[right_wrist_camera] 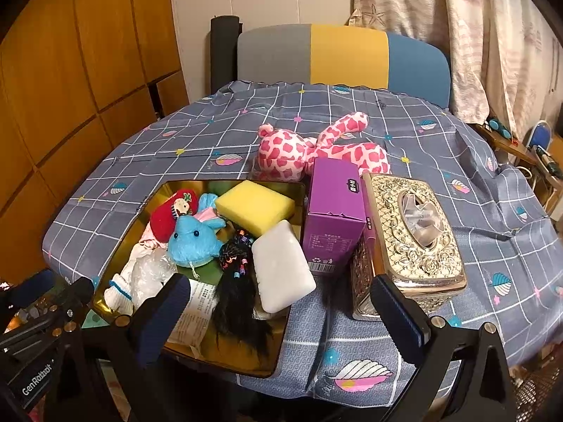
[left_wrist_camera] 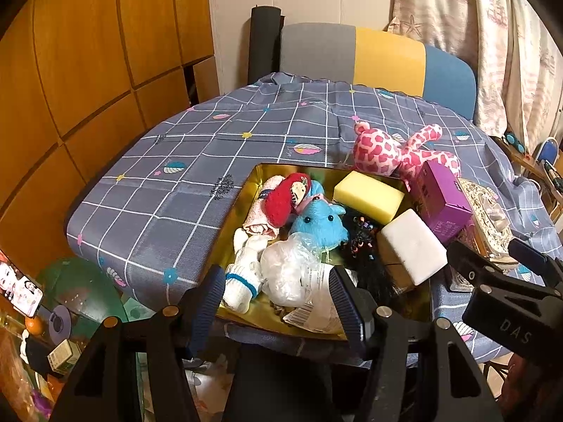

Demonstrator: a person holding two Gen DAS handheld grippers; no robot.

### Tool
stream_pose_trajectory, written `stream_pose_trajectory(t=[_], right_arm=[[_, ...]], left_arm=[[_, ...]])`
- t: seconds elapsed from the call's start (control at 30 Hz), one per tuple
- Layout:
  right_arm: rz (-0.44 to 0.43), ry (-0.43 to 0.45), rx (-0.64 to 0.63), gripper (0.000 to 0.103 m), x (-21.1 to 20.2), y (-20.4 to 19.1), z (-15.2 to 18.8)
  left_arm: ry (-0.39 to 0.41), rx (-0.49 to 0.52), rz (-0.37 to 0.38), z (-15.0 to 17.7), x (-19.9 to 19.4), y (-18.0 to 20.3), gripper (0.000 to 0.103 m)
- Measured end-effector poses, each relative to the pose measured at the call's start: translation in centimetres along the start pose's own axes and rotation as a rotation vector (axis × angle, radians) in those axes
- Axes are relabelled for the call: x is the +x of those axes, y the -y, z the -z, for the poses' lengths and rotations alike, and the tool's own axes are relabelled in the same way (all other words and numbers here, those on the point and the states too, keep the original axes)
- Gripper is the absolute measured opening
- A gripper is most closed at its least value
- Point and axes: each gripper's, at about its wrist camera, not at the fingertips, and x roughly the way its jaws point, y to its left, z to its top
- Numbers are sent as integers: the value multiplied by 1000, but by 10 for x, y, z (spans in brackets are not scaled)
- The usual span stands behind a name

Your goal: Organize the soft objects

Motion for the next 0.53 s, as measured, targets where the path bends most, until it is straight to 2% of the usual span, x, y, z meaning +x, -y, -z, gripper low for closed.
stream_pose_trajectory(t=[0.37, 0.53], right_arm=[[-1, -1, 11, 103, 2, 3, -1], [0, -1, 21, 103, 4, 10, -1]], left_arm=[[-3, 11, -3, -2, 3, 4, 62], [19, 23, -43, -2, 3, 8, 62]])
